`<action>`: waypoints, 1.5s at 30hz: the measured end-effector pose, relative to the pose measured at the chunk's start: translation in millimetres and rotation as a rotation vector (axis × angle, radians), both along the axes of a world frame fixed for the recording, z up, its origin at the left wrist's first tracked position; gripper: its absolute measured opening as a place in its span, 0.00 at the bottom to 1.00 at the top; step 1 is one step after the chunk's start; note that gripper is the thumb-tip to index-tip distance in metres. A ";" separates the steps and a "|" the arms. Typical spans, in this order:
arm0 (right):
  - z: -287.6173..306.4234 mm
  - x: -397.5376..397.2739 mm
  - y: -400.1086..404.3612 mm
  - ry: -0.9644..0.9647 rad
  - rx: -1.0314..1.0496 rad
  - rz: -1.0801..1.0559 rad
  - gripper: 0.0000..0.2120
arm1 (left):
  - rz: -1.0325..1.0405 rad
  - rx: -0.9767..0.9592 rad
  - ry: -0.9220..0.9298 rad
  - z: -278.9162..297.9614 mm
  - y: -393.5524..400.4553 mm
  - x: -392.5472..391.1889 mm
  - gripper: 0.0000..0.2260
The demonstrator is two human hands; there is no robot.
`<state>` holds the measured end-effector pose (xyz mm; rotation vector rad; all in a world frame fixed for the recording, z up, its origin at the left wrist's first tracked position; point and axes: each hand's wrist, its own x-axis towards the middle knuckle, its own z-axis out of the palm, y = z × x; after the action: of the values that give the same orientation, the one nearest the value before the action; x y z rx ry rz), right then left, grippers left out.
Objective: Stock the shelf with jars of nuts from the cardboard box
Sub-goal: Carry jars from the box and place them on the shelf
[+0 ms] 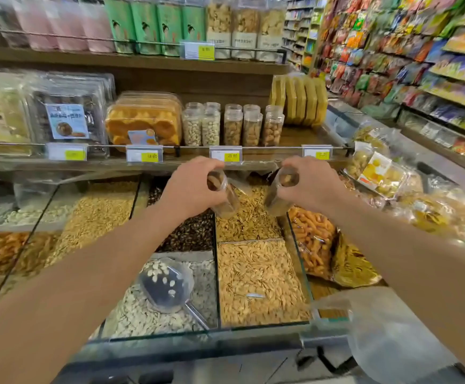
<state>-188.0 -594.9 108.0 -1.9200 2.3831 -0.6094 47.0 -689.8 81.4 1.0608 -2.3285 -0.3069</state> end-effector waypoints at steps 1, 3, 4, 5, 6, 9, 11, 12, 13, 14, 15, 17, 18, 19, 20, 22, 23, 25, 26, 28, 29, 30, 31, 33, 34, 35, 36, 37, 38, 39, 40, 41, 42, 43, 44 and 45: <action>1.6 -4.2 -10.8 -0.001 0.002 -0.017 0.27 | -0.013 0.013 0.008 -0.5 -14.0 -6.0 0.26; 4.6 -13.7 -30.9 -0.019 0.002 -0.047 0.24 | -0.047 0.031 0.012 -0.4 -41.4 -19.6 0.26; 5.6 -18.9 -40.1 -0.036 -0.004 -0.061 0.22 | -0.063 0.036 0.011 0.3 -53.5 -26.7 0.26; 6.3 -24.7 -49.2 -0.057 -0.009 -0.077 0.21 | -0.076 0.041 0.012 1.3 -64.9 -34.0 0.26; 6.8 -31.2 -58.0 -0.070 -0.019 -0.091 0.20 | -0.087 0.048 0.018 2.2 -75.4 -41.3 0.26; 8.5 -53.1 -82.4 -0.115 -0.069 -0.151 0.20 | -0.121 0.068 0.023 4.6 -102.3 -63.2 0.26; 12.4 -70.7 -96.0 -0.140 -0.106 -0.190 0.21 | -0.148 0.077 0.016 5.8 -118.5 -80.9 0.26; 15.8 -79.0 -102.3 -0.141 -0.131 -0.206 0.23 | -0.156 0.079 0.013 6.0 -125.9 -90.3 0.26; 18.5 -88.6 -110.3 -0.138 -0.151 -0.214 0.24 | -0.158 0.081 0.015 5.8 -132.5 -99.2 0.26; 21.4 -97.5 -119.0 -0.132 -0.165 -0.218 0.25 | -0.159 0.088 0.018 5.6 -138.6 -107.6 0.26; 23.9 -106.7 -127.4 -0.135 -0.182 -0.222 0.26 | -0.165 0.099 0.017 5.3 -144.0 -116.3 0.26; 27.3 -126.1 -144.8 -0.140 -0.210 -0.242 0.26 | -0.168 0.122 0.010 3.0 -153.1 -133.0 0.26; 28.8 -134.9 -153.7 -0.140 -0.219 -0.255 0.24 | -0.166 0.127 0.006 1.4 -157.8 -141.2 0.27; 29.6 -144.5 -163.8 -0.137 -0.228 -0.269 0.23 | -0.162 0.131 0.004 0.2 -162.6 -149.2 0.27; 30.7 -152.8 -174.0 -0.131 -0.240 -0.276 0.21 | -0.152 0.134 0.003 -0.5 -167.7 -157.2 0.27; 29.3 -171.8 -196.0 -0.130 -0.256 -0.277 0.17 | -0.133 0.135 -0.004 1.1 -177.6 -173.2 0.27; 27.2 -181.1 -207.2 -0.138 -0.253 -0.270 0.18 | -0.126 0.129 -0.011 2.5 -182.3 -181.5 0.27; 22.9 -197.6 -229.0 -0.164 -0.231 -0.258 0.24 | -0.125 0.114 -0.022 6.1 -191.5 -198.1 0.27; 20.7 -205.2 -238.9 -0.176 -0.223 -0.255 0.25 | -0.128 0.112 -0.023 7.6 -195.8 -206.3 0.27; 16.0 -220.2 -259.1 -0.185 -0.225 -0.231 0.22 | -0.130 0.110 -0.016 11.1 -203.5 -221.8 0.27; 13.3 -226.7 -268.3 -0.189 -0.224 -0.217 0.19 | -0.132 0.104 -0.009 12.7 -207.5 -229.0 0.26; 10.4 -233.2 -277.5 -0.196 -0.222 -0.207 0.18 | -0.137 0.099 -0.005 13.9 -211.9 -235.9 0.26; 6.6 -240.0 -287.0 -0.201 -0.217 -0.206 0.18 | -0.144 0.098 -0.006 15.2 -216.1 -242.3 0.26; -1.9 -251.1 -304.6 -0.224 -0.208 -0.214 0.19 | -0.166 0.105 -0.017 17.3 -222.7 -253.0 0.27; -5.5 -257.0 -313.5 -0.238 -0.203 -0.221 0.19 | -0.180 0.108 -0.019 18.9 -225.7 -258.2 0.27; -9.0 -263.4 -325.2 -0.253 -0.194 -0.234 0.19 | -0.188 0.110 -0.019 20.4 -230.8 -264.4 0.27; -10.7 -266.1 -333.1 -0.257 -0.186 -0.234 0.20 | -0.193 0.108 -0.009 22.0 -233.1 -267.2 0.27; -12.3 -267.2 -338.9 -0.248 -0.165 -0.226 0.21 | -0.197 0.108 0.008 23.6 -233.1 -267.7 0.27; -14.3 -270.3 -346.9 -0.236 -0.144 -0.217 0.23 | -0.203 0.111 0.020 24.5 -236.2 -270.5 0.26; -15.1 -274.4 -354.5 -0.225 -0.119 -0.213 0.25 | -0.212 0.114 0.028 24.9 -240.5 -274.1 0.26; -17.6 -277.4 -361.2 -0.212 -0.090 -0.206 0.25 | -0.222 0.115 0.034 25.0 -244.2 -276.2 0.26; -21.4 -279.8 -367.1 -0.202 -0.063 -0.198 0.25 | -0.230 0.116 0.037 25.1 -247.3 -277.1 0.25; -24.1 -281.3 -372.5 -0.198 -0.052 -0.195 0.24 | -0.236 0.117 0.040 24.8 -250.8 -277.5 0.25; -26.1 -282.7 -377.7 -0.205 -0.055 -0.196 0.24 | -0.236 0.116 0.044 24.2 -254.7 -277.3 0.24; -27.1 -283.0 -381.7 -0.210 -0.068 -0.198 0.24 | -0.231 0.112 0.046 23.8 -258.1 -277.0 0.24; -28.2 -282.8 -384.7 -0.217 -0.079 -0.199 0.24 | -0.226 0.109 0.049 24.0 -260.7 -276.3 0.25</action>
<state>-470.8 -979.6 79.8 -1.5586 2.4590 -0.8849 -229.3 -950.5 105.4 0.8298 -2.4125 -0.5455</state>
